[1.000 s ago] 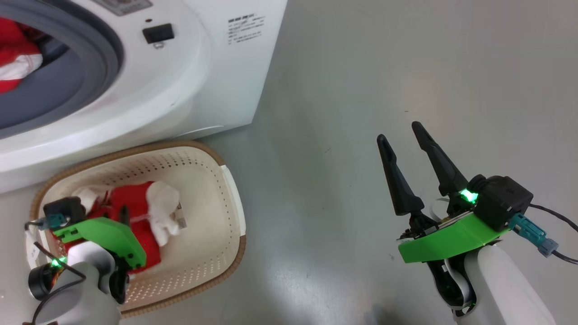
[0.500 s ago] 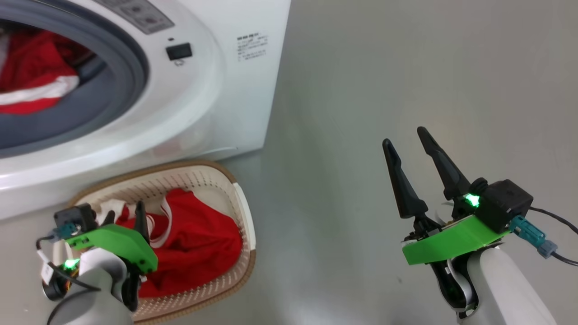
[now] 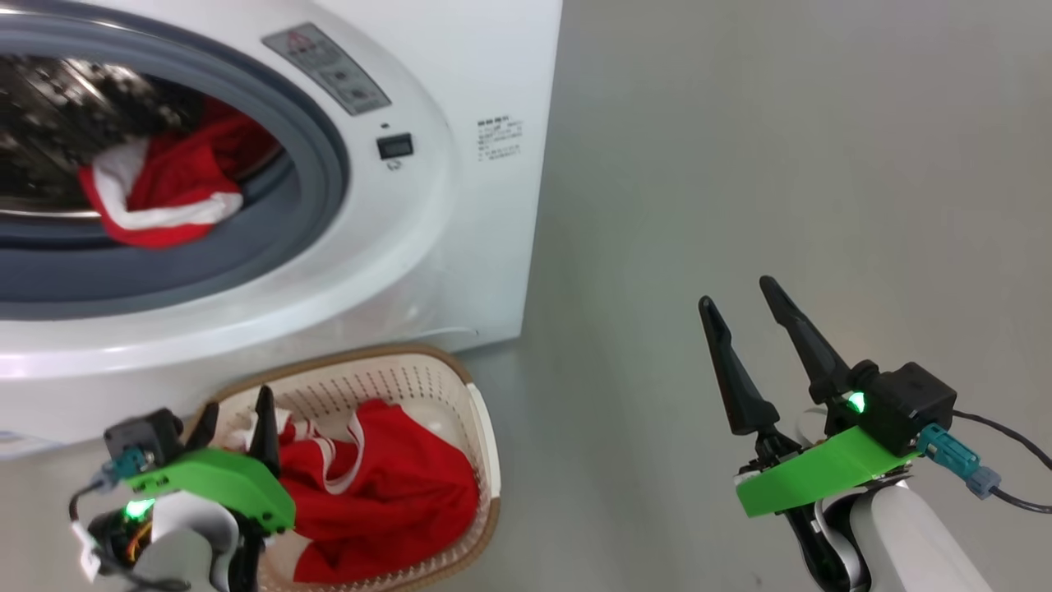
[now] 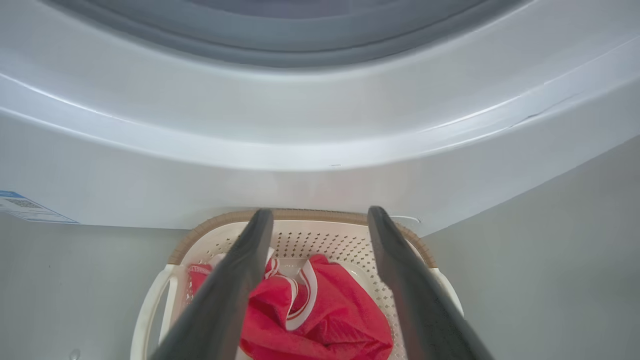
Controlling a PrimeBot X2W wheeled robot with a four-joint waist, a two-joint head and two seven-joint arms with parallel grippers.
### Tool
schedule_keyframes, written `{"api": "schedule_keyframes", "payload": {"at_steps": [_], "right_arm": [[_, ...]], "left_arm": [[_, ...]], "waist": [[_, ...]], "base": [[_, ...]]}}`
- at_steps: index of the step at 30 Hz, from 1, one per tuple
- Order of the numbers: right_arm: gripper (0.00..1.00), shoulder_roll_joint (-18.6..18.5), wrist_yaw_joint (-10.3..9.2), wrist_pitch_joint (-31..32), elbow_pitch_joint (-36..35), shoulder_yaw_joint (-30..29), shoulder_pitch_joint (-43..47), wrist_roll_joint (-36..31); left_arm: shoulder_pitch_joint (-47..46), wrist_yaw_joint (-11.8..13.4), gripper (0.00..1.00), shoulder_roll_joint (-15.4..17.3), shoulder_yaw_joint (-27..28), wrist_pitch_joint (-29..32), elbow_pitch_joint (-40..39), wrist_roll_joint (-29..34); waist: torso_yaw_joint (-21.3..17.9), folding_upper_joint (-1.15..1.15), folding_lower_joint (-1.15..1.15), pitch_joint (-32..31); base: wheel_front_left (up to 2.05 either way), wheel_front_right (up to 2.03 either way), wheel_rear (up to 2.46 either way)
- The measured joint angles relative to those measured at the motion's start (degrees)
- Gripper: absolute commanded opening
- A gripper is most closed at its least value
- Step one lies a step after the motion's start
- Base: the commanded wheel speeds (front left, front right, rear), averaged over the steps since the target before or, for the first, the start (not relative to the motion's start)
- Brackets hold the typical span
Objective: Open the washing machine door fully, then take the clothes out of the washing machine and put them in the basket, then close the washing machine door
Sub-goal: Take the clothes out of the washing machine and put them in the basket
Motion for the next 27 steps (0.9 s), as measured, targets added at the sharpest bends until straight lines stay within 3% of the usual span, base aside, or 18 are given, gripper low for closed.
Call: {"api": "schedule_keyframes", "payload": {"at_steps": [27], "right_arm": [[1.0,-1.1,0.0,0.0,0.5,-3.9,8.8,-1.4]], "left_arm": [[27.7,2.0,1.0,-1.7,4.3,0.0,-39.8,7.8]], "waist": [[1.5,0.0,0.0,-16.5]], "base": [[0.0,0.0,0.0]]}}
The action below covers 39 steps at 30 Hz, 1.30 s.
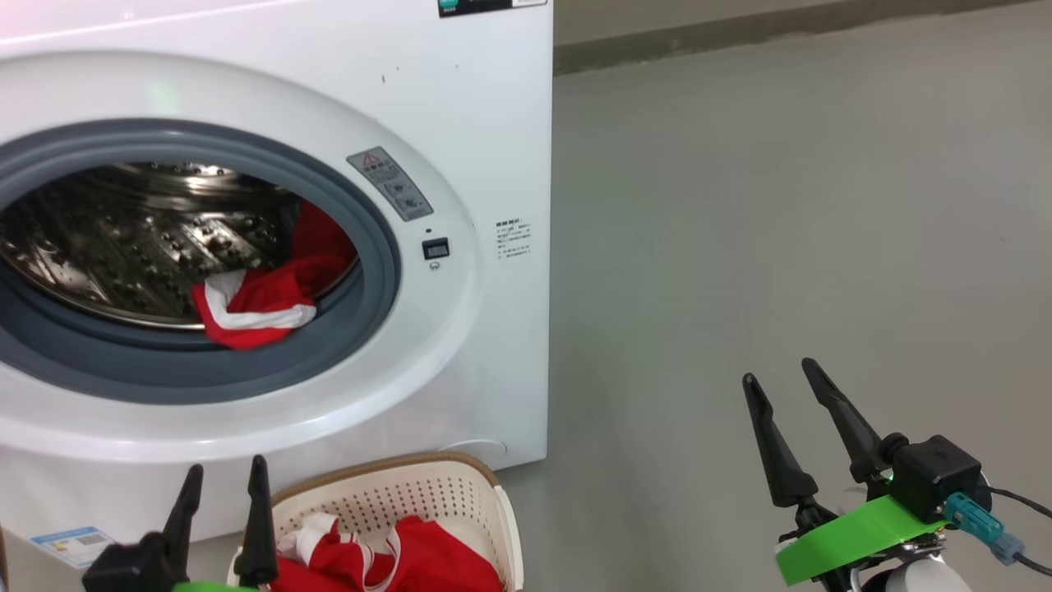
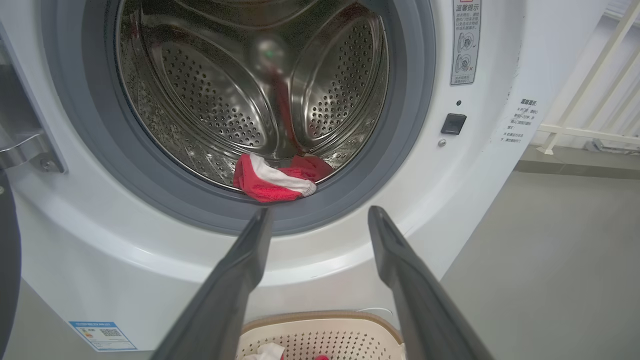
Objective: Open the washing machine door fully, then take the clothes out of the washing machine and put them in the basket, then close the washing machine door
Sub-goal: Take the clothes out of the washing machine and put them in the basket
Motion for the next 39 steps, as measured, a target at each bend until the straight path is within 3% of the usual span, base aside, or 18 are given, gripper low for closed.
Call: {"api": "schedule_keyframes", "payload": {"at_steps": [16,39], "right_arm": [[1.0,-1.0,0.0,0.0,-2.0,-3.3,4.0,0.0],[1.0,-0.9,0.0,0.0,-1.1,-3.0,4.0,-0.6]], "left_arm": [[8.4,1.5,1.0,0.0,-0.2,0.0,-9.5,2.0],[8.8,2.7,1.0,0.2,-1.2,0.0,-9.3,2.0]], "waist": [[1.0,0.0,0.0,-3.7],[0.6,0.0,0.0,-4.2]], "base": [[0.0,0.0,0.0],[0.0,0.0,0.0]]}}
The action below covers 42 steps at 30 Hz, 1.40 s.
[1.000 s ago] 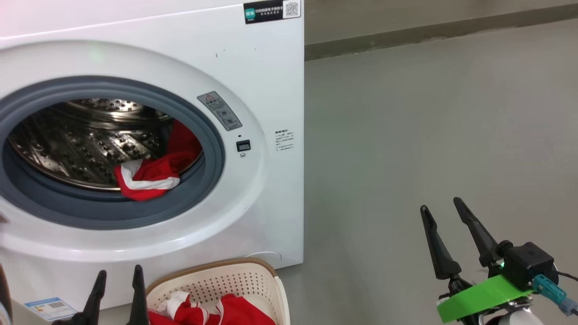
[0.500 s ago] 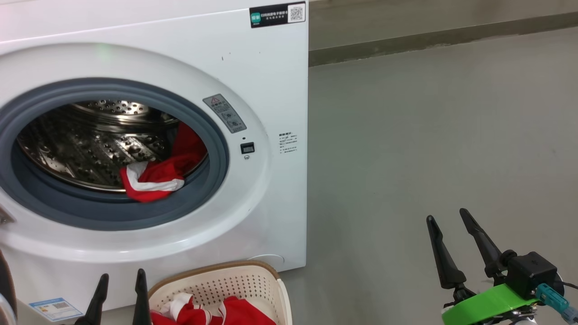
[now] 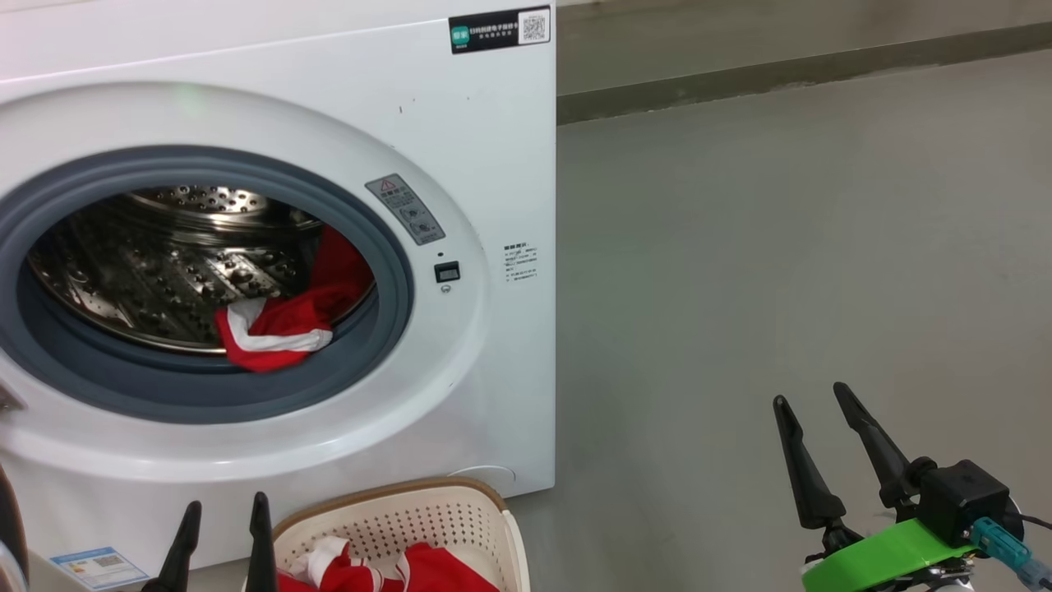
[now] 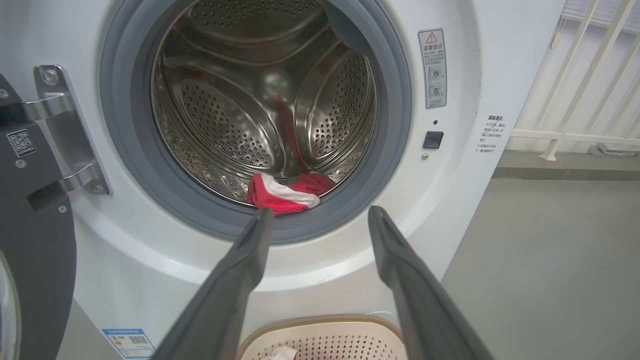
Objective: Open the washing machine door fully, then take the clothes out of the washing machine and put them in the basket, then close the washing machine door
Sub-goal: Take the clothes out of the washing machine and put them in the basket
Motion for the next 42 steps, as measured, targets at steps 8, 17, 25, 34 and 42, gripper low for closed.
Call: {"api": "schedule_keyframes", "payload": {"at_steps": [8,17,25,34,42], "right_arm": [[1.0,-0.1,0.0,0.0,0.1,0.9,0.0,-0.1],[1.0,0.0,0.0,0.0,0.2,1.5,0.0,-0.4],[1.0,0.2,0.0,0.0,0.0,2.0,-0.2,-0.4],[1.0,0.5,0.0,0.0,-0.7,3.1,-4.6,-0.5],[1.0,0.3,0.0,0.0,-1.3,3.2,-8.8,-1.0]], "left_arm": [[0.0,0.5,1.0,0.0,-0.5,0.0,0.3,-0.1],[-3.0,0.8,1.0,0.1,-1.2,0.0,3.8,-0.1],[-10.8,1.0,1.0,1.7,-0.7,0.0,9.1,-1.0],[-23.3,1.6,1.0,3.8,0.0,0.0,14.8,-1.2],[-36.4,2.3,1.0,5.7,0.1,0.0,21.2,-1.2]], "waist": [[0.0,0.0,0.0,0.1],[0.3,0.0,0.0,1.9],[0.1,0.0,0.0,5.1],[-0.4,0.0,0.0,10.9],[-1.4,0.0,0.0,17.4]], "base": [[0.0,0.0,0.0],[0.0,0.0,0.0],[0.0,0.0,0.0],[0.0,0.0,0.0],[0.0,0.0,0.0]]}}
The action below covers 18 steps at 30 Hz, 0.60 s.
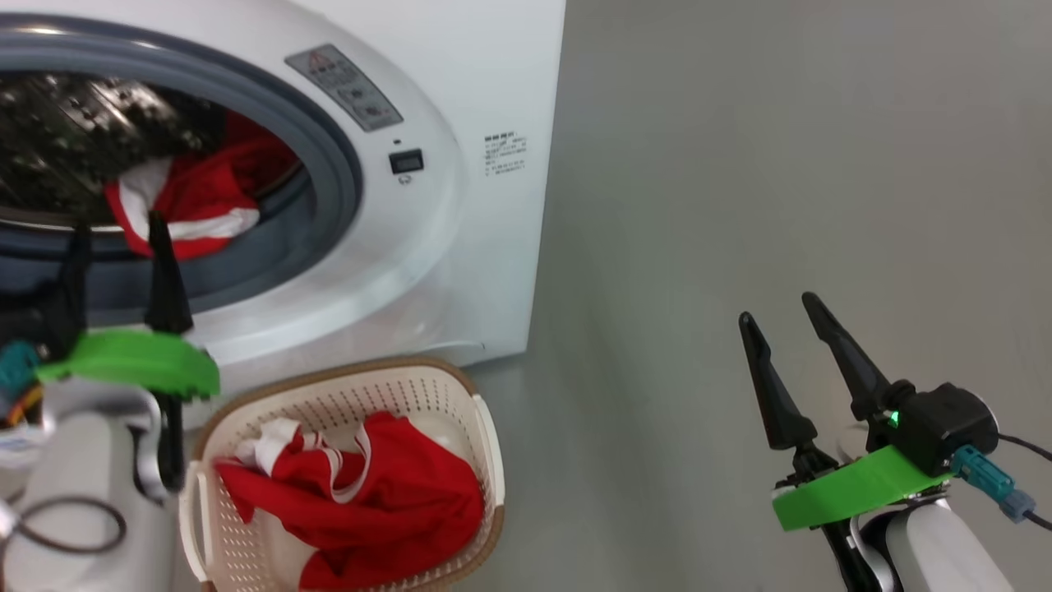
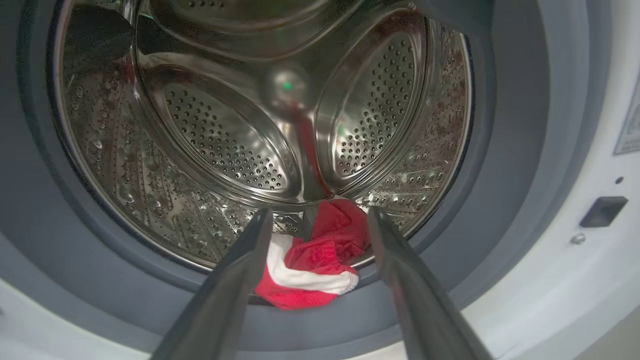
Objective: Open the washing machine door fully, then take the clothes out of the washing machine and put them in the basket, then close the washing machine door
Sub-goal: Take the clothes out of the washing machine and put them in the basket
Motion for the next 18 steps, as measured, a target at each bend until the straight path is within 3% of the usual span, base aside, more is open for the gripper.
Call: {"api": "schedule_keyframes", "payload": {"at_steps": [18], "right_arm": [[1.0,-0.1,0.0,0.0,0.2,2.6,-7.3,0.1]], "left_arm": [[-27.8,1.1,1.0,5.6,0.8,1.7,22.9,0.2]], "waist": [[-2.4,0.0,0.0,13.7]], "base": [[0.0,0.0,0.0]]}}
